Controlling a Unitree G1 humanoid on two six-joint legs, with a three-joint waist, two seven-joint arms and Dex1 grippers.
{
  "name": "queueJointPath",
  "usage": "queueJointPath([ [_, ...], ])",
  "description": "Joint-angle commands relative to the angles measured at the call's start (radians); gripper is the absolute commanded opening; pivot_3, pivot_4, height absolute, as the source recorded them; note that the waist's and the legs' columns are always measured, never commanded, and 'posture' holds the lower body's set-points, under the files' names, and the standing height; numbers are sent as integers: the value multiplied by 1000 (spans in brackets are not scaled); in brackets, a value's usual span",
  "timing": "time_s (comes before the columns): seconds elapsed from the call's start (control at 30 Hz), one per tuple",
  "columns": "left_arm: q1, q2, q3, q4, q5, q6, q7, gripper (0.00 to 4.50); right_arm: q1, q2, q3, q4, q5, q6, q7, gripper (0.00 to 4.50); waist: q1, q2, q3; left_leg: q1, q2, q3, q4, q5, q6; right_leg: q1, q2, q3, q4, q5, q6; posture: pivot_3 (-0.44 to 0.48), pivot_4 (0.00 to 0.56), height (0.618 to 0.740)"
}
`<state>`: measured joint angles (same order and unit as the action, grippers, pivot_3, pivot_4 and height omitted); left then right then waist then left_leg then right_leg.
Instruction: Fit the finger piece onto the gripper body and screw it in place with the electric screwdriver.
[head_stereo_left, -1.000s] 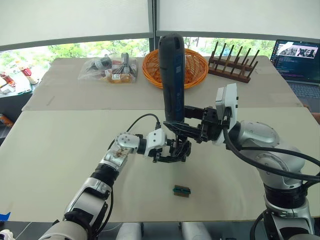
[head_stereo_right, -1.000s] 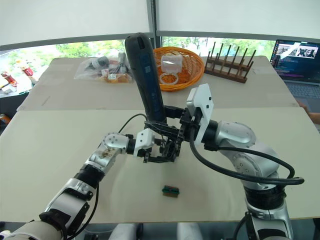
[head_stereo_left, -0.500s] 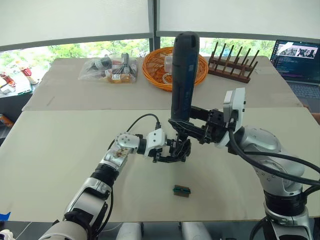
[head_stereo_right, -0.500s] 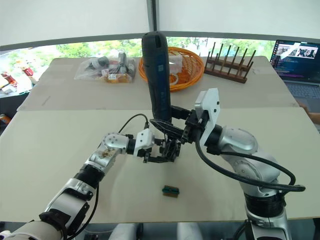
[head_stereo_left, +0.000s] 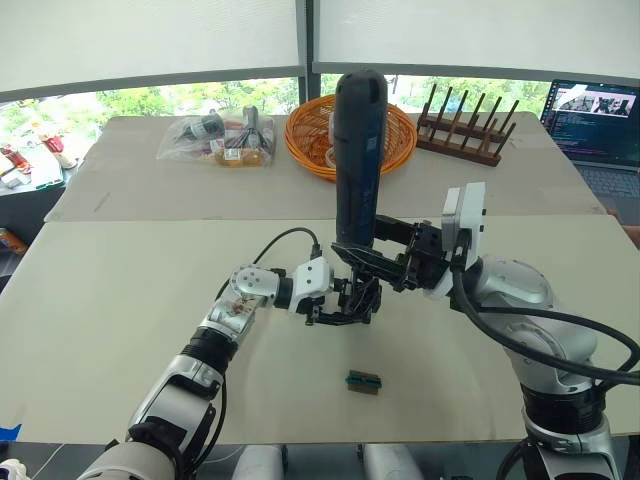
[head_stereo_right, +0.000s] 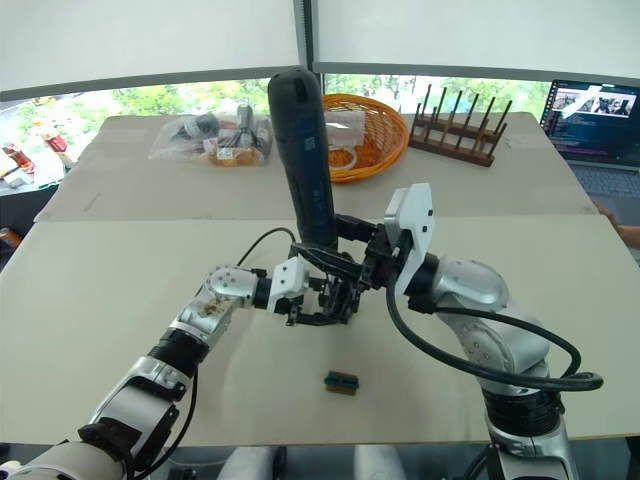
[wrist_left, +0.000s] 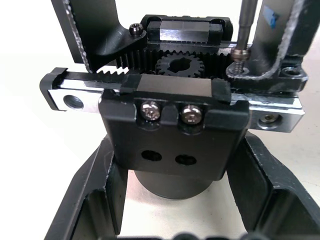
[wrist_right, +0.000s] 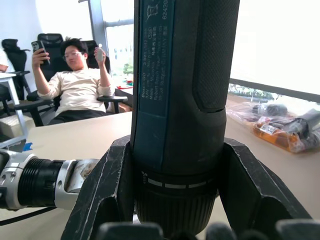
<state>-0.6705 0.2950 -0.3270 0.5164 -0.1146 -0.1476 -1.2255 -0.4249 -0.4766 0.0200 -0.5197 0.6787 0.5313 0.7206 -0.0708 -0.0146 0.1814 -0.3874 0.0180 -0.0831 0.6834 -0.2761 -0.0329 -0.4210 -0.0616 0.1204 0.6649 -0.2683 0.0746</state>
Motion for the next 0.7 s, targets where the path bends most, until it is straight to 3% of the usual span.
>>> queueJointPath([
  [0.03,-22,5,22,-9,6,-9,11,2293,6,0,31,13,-23,-24,31,1934,0,0,0,0,0,0,0,0,0,0,0,0,0,0,0,0,150,740],
  [0.33,-23,8,23,-8,6,-7,10,2293,9,20,9,29,-15,-36,20,1934,0,0,0,1,0,0,0,0,0,1,0,0,0,0,0,0,150,740],
  [0.7,-19,15,22,-18,4,-5,3,2293,109,34,-10,12,-31,-80,-2,1934,-1,0,0,1,0,0,0,0,0,1,0,0,0,0,0,0,150,740],
])
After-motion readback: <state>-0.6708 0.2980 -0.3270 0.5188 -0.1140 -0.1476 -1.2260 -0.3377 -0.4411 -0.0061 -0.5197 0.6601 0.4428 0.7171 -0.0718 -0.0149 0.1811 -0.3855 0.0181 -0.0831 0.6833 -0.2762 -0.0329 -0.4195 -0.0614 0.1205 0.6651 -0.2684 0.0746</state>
